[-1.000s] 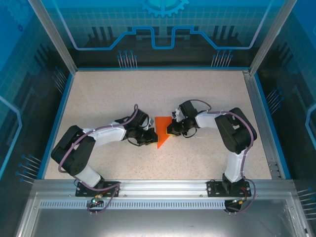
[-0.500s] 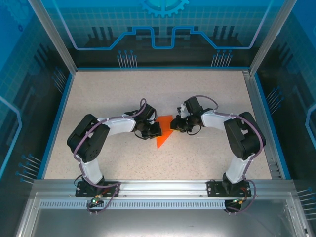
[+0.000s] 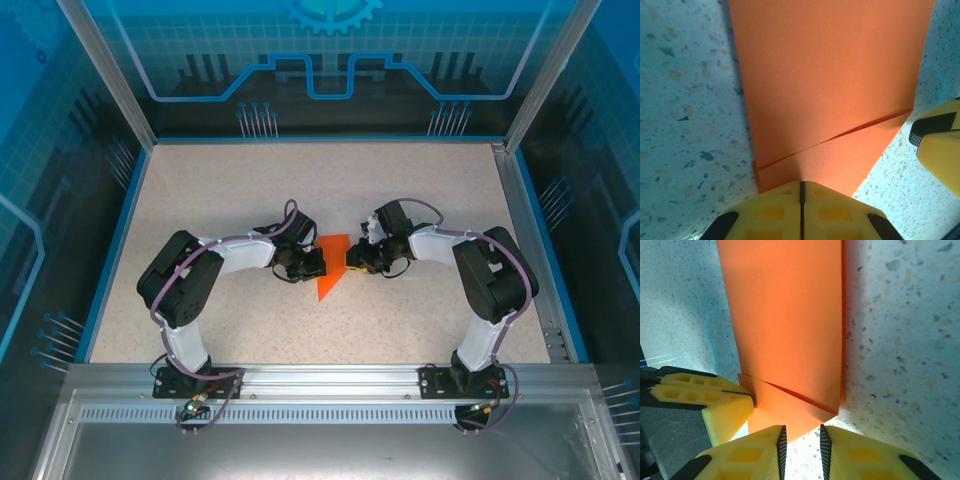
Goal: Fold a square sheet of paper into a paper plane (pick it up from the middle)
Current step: Third fold the triangle at the center of the table.
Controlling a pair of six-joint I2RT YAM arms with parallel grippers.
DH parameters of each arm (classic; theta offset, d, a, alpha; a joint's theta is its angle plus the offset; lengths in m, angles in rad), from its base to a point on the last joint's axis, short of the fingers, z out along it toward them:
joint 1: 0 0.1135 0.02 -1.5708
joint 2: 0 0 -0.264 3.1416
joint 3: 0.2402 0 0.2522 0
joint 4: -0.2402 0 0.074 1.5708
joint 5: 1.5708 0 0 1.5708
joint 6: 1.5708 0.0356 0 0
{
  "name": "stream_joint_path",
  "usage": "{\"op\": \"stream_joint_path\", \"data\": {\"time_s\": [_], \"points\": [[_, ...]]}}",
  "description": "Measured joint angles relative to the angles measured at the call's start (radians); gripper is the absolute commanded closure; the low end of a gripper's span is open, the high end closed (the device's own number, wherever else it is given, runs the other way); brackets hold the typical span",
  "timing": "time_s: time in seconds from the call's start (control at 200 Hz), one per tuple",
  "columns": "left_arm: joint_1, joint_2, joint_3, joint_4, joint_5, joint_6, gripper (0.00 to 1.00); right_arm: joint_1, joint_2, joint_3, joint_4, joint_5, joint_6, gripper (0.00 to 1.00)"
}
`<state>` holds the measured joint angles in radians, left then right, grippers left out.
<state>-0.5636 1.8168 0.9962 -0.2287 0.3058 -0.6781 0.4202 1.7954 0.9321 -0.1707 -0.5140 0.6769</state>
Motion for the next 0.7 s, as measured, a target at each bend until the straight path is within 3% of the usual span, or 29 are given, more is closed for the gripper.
{"op": "stream_joint_path", "data": {"time_s": [0.335,0.515,0.7], "points": [[0.000,0.000,0.000,0.000,0.000,0.004,0.91,0.013,0.036,0.029,0.006,-0.017,0.000,0.73],[0.000,0.000,0.000,-0.001,0.000,0.004,0.91,0.011,0.016,0.025,-0.010,0.020,-0.003,0.67],[0.000,0.000,0.000,-0.002,-0.003,0.005,0.91,-0.028,-0.015,-0.007,-0.003,0.040,0.002,0.67]]}}
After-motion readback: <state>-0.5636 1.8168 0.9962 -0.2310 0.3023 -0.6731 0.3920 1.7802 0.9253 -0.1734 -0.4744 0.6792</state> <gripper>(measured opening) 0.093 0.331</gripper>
